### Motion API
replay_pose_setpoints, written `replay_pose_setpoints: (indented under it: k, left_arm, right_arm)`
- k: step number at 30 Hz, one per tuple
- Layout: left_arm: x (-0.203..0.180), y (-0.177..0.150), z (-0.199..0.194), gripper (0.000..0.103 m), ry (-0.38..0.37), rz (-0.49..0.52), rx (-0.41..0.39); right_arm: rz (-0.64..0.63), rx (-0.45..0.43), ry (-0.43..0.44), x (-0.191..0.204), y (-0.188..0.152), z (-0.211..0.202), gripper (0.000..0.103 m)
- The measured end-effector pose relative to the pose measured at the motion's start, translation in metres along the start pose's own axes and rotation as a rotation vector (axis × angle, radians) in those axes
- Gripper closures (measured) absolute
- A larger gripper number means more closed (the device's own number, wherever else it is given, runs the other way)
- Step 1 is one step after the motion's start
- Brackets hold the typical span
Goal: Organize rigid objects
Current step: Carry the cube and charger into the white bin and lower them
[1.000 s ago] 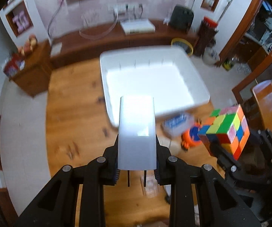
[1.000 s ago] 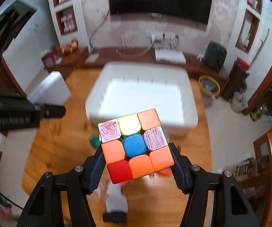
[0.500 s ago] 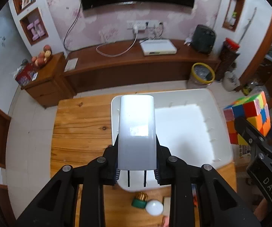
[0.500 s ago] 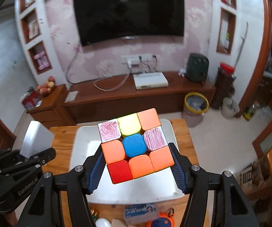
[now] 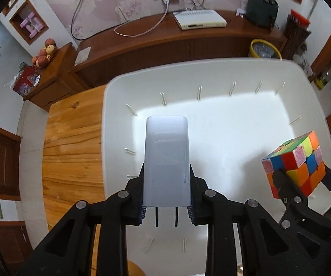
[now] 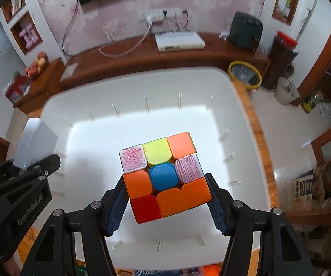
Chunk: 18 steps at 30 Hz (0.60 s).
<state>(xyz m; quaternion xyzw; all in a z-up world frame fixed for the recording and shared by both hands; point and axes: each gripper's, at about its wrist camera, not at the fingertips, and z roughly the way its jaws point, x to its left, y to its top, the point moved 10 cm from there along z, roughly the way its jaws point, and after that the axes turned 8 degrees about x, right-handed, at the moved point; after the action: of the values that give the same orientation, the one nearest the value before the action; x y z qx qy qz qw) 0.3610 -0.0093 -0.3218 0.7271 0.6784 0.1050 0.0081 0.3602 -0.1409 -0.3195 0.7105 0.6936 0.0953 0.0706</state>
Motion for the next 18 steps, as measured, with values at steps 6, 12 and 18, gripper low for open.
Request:
replay_pose_setpoints:
  k: [6, 12, 18]
  left_arm:
    - [-0.008, -0.003, 0.023, 0.073, 0.031, 0.038, 0.029]
    - [-0.007, -0.006, 0.038, 0.073, 0.053, 0.052, 0.065]
    - [-0.008, -0.004, 0.029, 0.059, 0.068, 0.073, 0.031]
  right_arm:
    - [-0.012, 0.072, -0.01, 0.0, -0.008, 0.024, 0.039]
    - [-0.021, 0.13, -0.007, 0.001, -0.016, 0.037, 0.039]
    - [-0.081, 0.098, -0.048, 0.007, -0.014, 0.03, 0.031]
